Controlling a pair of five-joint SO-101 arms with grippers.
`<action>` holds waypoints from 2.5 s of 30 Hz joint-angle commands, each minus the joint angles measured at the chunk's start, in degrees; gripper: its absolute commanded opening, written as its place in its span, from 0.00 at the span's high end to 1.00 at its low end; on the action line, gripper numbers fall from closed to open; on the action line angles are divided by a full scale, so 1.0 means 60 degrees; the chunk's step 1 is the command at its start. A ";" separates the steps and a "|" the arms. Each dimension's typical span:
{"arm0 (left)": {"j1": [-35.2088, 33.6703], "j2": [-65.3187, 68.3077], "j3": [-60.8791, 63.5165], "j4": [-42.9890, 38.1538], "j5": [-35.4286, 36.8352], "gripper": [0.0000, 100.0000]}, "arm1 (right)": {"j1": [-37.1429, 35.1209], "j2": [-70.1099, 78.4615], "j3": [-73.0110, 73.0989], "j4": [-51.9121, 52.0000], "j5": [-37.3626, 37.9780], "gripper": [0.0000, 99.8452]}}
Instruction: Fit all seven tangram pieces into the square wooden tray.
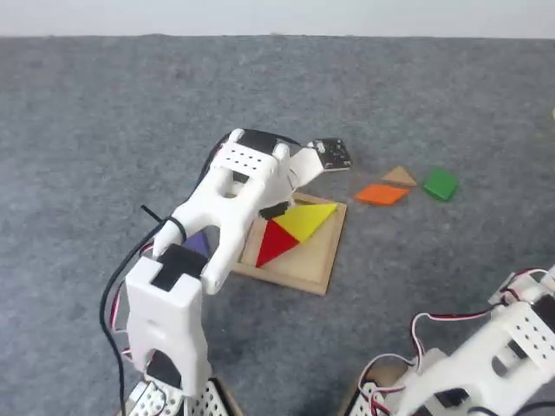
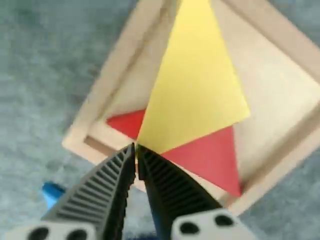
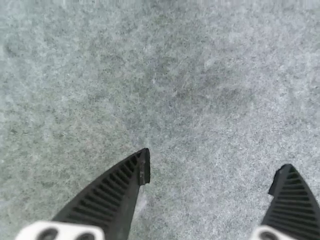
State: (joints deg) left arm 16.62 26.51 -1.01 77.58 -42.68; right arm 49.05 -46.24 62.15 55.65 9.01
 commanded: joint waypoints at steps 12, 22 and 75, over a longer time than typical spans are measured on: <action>0.1377 0.1187 -0.1590 0.0073 0.0293 0.98 | -0.0125 -0.0271 -0.0073 -0.0183 0.0117 0.62; 0.1612 0.0440 -0.1648 0.0410 0.0747 0.98 | -0.0125 -0.0271 -0.0073 -0.0183 0.0103 0.62; 0.2037 0.2125 -0.2938 -0.0337 0.1495 0.98 | -0.0095 -0.0271 -0.0088 -0.0183 0.0117 0.62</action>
State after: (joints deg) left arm 31.65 40.31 -16.48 73.98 -33.10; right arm 48.97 -46.24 62.15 55.65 9.01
